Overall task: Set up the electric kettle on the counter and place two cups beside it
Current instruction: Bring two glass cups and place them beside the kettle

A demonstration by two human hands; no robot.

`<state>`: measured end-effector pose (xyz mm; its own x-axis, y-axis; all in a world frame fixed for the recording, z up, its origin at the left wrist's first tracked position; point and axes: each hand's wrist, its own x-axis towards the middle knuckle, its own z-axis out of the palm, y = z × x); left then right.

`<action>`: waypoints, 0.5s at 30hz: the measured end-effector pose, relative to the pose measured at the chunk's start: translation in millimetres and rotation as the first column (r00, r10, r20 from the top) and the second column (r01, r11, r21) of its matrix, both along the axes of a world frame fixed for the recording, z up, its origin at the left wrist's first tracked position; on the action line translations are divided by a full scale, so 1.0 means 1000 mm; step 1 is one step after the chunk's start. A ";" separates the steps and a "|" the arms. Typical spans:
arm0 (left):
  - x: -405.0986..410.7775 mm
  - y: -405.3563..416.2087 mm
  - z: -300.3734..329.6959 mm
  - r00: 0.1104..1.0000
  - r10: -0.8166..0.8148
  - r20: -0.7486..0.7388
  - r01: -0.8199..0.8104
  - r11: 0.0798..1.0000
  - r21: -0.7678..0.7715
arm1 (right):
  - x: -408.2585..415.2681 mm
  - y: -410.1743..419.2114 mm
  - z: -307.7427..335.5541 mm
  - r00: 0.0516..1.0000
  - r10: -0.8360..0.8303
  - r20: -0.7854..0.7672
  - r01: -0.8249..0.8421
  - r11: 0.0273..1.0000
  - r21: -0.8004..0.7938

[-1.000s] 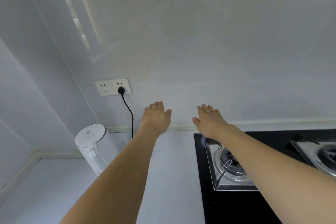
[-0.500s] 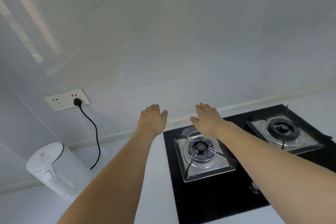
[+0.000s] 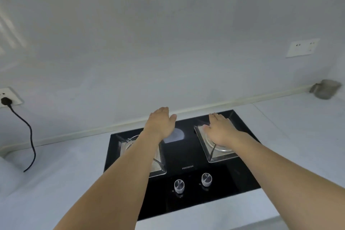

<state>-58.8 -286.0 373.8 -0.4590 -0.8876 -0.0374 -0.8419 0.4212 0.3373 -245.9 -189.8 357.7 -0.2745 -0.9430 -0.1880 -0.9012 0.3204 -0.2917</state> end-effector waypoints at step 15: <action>-0.205 0.040 -0.013 0.997 -0.055 -0.053 0.061 0.991 0.121 | -0.182 0.045 -0.011 0.994 -0.100 0.049 0.102 0.995 -0.024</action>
